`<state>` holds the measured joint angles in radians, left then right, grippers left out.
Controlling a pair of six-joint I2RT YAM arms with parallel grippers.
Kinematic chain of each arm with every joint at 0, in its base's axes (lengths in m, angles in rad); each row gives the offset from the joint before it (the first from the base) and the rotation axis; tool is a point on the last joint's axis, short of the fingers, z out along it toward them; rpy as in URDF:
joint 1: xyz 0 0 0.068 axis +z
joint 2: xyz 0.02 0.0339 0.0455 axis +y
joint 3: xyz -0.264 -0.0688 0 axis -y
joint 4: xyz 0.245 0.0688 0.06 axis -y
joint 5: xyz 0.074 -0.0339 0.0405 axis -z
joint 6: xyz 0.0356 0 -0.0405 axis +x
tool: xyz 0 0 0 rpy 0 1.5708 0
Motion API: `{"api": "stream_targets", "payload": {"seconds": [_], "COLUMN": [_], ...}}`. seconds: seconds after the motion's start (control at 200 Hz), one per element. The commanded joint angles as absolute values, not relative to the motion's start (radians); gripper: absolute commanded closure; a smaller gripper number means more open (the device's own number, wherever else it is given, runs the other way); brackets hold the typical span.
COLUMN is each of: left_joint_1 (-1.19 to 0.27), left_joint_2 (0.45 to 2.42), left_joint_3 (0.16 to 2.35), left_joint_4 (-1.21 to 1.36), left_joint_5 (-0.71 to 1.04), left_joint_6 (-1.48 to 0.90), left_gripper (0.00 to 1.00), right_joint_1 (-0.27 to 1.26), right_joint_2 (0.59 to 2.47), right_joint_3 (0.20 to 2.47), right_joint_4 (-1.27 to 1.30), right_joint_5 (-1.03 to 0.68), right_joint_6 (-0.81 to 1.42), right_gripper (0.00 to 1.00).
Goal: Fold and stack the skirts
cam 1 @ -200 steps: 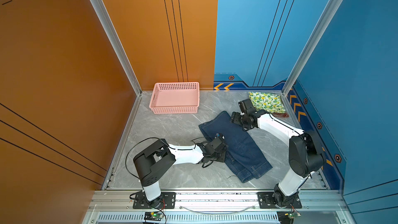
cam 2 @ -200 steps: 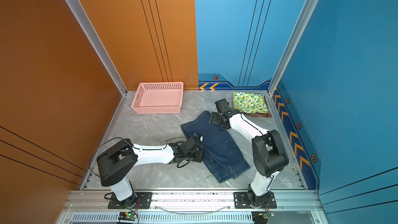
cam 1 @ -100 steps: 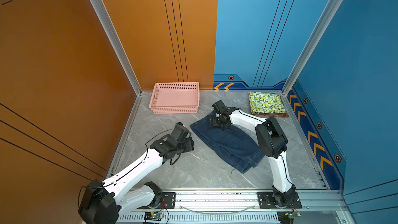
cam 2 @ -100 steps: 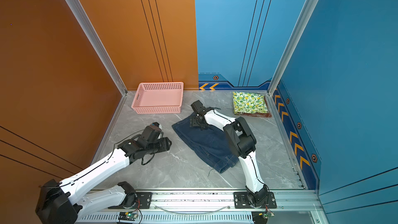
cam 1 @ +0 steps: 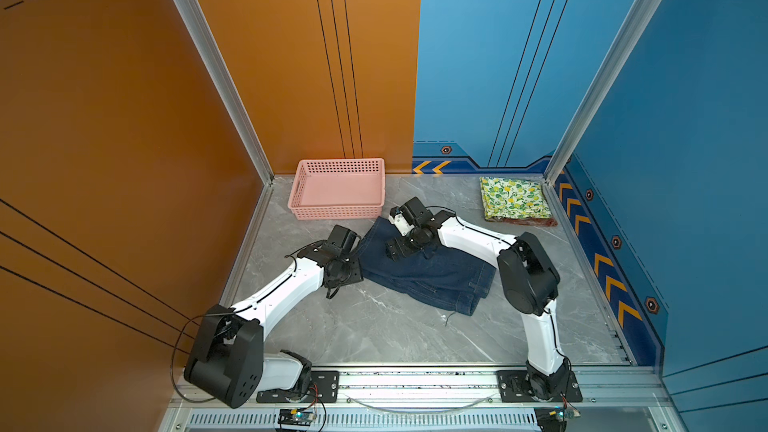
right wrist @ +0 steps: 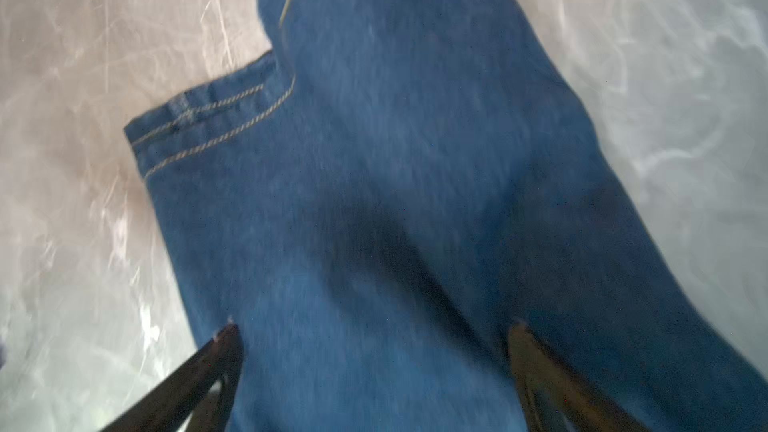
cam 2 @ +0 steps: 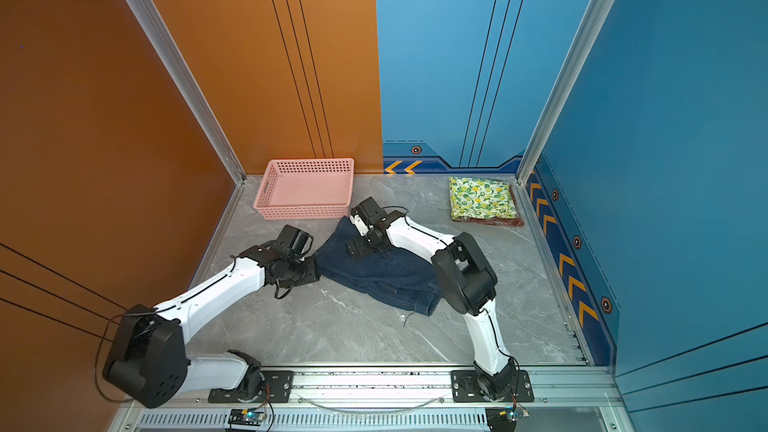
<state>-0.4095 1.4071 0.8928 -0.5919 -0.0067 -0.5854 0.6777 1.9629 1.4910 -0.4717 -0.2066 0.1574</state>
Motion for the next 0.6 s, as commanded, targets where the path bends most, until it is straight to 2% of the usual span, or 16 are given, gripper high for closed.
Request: {"api": "stream_targets", "payload": {"seconds": [0.0, 0.205, 0.3, 0.456, 0.596], "left_joint_1": [-0.438, -0.494, -0.516, -0.510, -0.511], "left_joint_2": [1.514, 1.735, 1.840, 1.964, 1.982], "left_joint_3": [0.988, 1.196, 1.287, 1.329, 1.288], "left_joint_4": [-0.580, -0.595, -0.627, -0.632, -0.629], "left_joint_5": [-0.028, -0.135, -0.171, -0.153, -0.143], "left_joint_6": [-0.521, -0.476, -0.446, -0.430, -0.441], "left_gripper": [0.41, 0.41, 0.40, 0.42, 0.44], "right_joint_1": [0.641, 0.635, 0.622, 0.597, 0.584], "right_joint_2": [1.776, 1.558, 1.504, 1.500, 1.546], "right_joint_3": [1.348, 1.089, 0.988, 0.885, 0.882], "right_joint_4": [-0.362, -0.342, -0.344, -0.327, -0.316], "right_joint_5": [-0.159, 0.061, 0.094, 0.082, 0.067], "right_joint_6": [0.234, 0.492, 0.585, 0.658, 0.644], "right_gripper": [0.00, 0.01, 0.01, 0.02, 0.01]}}
